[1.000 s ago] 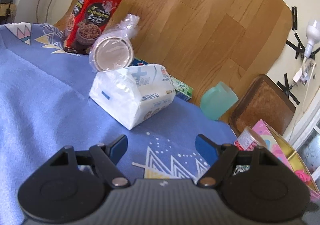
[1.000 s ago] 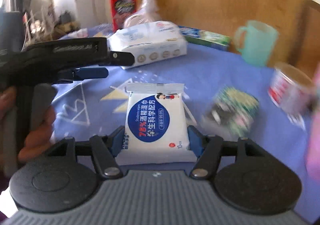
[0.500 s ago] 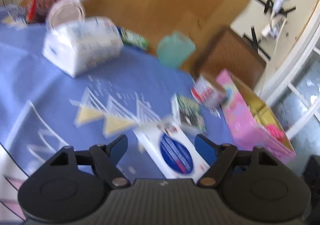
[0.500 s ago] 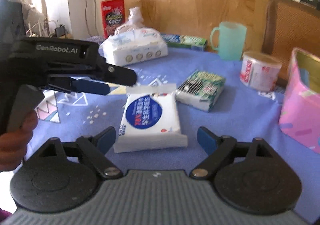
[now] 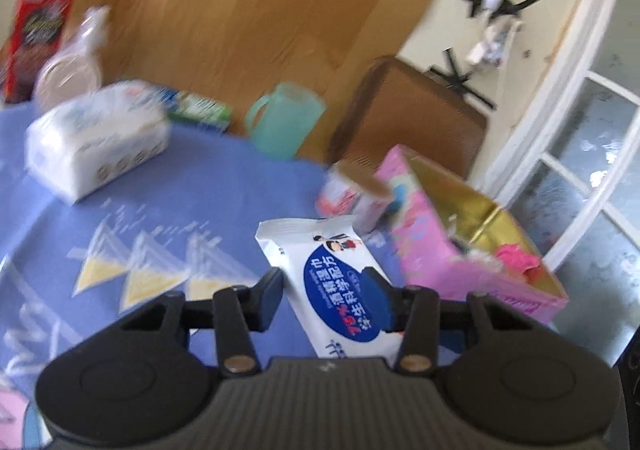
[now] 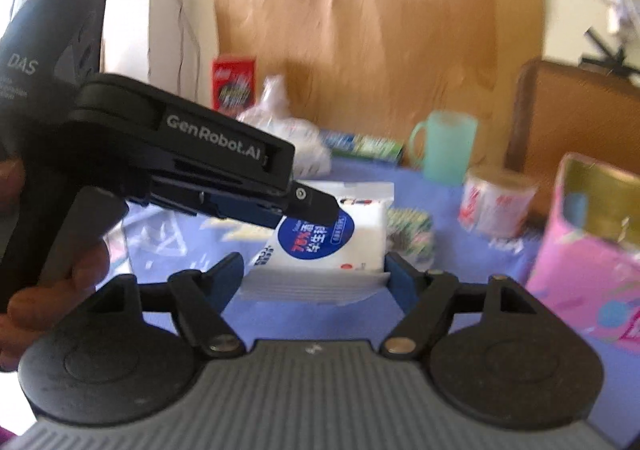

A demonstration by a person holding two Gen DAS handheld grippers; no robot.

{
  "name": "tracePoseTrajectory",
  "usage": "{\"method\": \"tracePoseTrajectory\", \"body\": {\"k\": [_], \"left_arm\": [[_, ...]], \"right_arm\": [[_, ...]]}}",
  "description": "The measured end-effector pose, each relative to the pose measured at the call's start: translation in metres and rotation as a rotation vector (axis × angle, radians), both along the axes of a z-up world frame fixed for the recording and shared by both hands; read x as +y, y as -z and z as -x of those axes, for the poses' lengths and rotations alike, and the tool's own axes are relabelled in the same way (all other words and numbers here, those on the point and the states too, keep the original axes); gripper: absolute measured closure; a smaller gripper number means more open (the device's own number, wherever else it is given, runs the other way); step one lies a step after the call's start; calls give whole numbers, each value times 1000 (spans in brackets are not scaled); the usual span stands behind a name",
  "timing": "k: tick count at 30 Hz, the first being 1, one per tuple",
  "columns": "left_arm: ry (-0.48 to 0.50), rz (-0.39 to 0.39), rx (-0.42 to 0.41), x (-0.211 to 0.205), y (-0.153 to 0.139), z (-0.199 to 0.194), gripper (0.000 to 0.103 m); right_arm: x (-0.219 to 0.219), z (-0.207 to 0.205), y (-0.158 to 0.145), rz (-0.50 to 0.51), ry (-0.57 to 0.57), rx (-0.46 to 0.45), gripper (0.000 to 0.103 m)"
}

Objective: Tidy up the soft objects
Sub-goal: 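Release the wet-wipe pack from the right gripper while the left gripper grasps it, then lower the wet-wipe pack into the pink tin and open the left gripper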

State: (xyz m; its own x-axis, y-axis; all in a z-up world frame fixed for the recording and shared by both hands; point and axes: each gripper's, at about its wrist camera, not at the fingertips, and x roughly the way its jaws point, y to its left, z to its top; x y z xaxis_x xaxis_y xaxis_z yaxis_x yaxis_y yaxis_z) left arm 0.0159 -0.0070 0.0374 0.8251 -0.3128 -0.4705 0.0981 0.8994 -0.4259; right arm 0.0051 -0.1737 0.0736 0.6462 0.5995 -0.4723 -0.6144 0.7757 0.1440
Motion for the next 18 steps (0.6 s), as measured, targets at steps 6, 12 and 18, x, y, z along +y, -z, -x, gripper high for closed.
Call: {"method": "tracePoseTrajectory", "body": {"k": [6, 12, 18], "left_arm": [[152, -19, -80, -57, -34, -44, 60], [307, -53, -102, -146, -41, -99, 58], [334, -128, -124, -195, -38, -108, 41]], "right_arm": [[-39, -11, -18, 1, 163, -128, 25], [-108, -43, -21, -6, 374, -133, 24], [-158, -82, 2, 91, 578, -112, 21]]}}
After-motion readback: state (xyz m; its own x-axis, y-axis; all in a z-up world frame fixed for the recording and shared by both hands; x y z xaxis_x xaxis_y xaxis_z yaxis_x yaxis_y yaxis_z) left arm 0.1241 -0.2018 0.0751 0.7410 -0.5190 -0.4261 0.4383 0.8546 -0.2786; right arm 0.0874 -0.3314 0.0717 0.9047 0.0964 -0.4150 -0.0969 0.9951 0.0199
